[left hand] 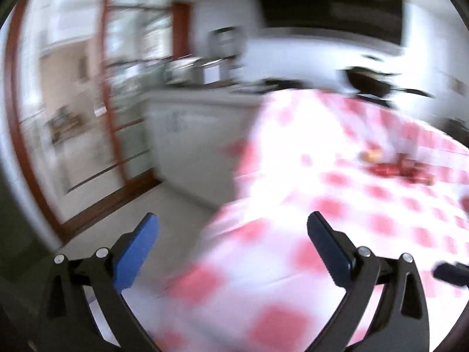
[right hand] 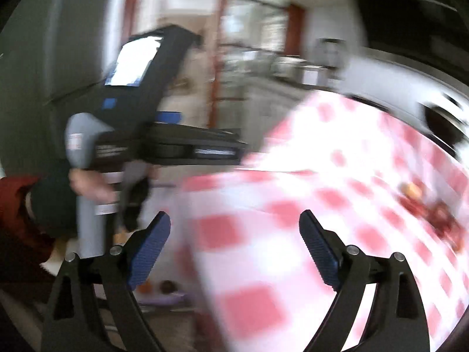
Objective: Organize fruits
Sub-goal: 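Move both open tools back over the fruits on the table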
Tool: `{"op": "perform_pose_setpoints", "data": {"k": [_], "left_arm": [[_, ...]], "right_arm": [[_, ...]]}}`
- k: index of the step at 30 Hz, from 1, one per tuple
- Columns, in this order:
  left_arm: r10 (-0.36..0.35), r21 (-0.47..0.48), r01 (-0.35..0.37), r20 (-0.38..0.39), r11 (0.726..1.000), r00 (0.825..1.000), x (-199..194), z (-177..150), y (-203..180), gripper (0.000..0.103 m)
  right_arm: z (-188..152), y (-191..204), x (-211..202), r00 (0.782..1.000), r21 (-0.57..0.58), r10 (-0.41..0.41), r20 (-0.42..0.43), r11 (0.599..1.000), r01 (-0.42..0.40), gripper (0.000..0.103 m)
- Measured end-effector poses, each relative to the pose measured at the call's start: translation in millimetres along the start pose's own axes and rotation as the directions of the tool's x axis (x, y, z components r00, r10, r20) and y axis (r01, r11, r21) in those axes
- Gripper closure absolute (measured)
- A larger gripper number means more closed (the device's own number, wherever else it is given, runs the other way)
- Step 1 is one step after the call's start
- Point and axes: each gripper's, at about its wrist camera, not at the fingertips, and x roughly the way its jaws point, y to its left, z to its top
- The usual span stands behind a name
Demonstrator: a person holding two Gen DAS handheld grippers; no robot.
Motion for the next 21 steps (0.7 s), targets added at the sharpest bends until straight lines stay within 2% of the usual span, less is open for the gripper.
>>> {"op": "perform_pose_setpoints", "data": {"k": [2, 4, 6, 7, 8, 9, 11, 15, 18, 21], "left_arm": [[-0.083, 0.043, 0.083, -0.006, 0.996, 0.997, 10, 11, -48, 0.002], [-0.181, 0.076, 0.183, -0.026, 0.98, 0.983, 27, 15, -101, 0.002], [-0.25, 0.108, 0.254, -0.049, 0.961, 0.967, 51, 21, -149, 0.002], [-0.271, 0.119, 0.278, -0.07, 0.953, 0.96, 66, 22, -175, 0.002], [-0.297, 0.121, 0.308, -0.105, 0.944, 0.949, 87, 27, -202, 0.002], [-0.306, 0.112, 0.32, -0.13, 0.941, 0.943, 102, 27, -223, 0.002], [-0.318, 0.073, 0.333, -0.162, 0.94, 0.934, 134, 34, -252, 0.002], [-0.331, -0.029, 0.332, -0.185, 0.943, 0.925, 192, 46, -308, 0.002], [-0.354, -0.104, 0.34, -0.173, 0.935, 0.919, 221, 53, -330, 0.002], [-0.369, -0.129, 0.353, -0.135, 0.927, 0.919, 224, 61, -327, 0.002]], "right_arm": [[-13, -49, -9, 0.996, 0.116, -0.085, -0.004, 0.99, 0.085, 0.016], [-25, -94, -19, 0.984, 0.205, -0.177, -0.026, 0.962, 0.179, 0.016], [-39, -147, -24, 0.953, 0.274, -0.294, -0.076, 0.913, 0.304, 0.016], [-43, -162, -18, 0.941, 0.293, -0.325, -0.096, 0.894, 0.339, 0.016], [-49, -194, -20, 0.922, 0.328, -0.365, -0.131, 0.861, 0.387, 0.016], [-54, -213, -22, 0.911, 0.351, -0.383, -0.154, 0.84, 0.413, 0.016], [-73, -268, -22, 0.867, 0.409, -0.447, -0.218, 0.765, 0.497, 0.016], [-88, -339, -23, 0.836, 0.505, -0.483, -0.26, 0.671, 0.544, 0.016], [-91, -370, -13, 0.828, 0.535, -0.487, -0.276, 0.638, 0.554, 0.016], [-90, -398, 12, 0.82, 0.515, -0.487, -0.299, 0.642, 0.569, 0.016]]}}
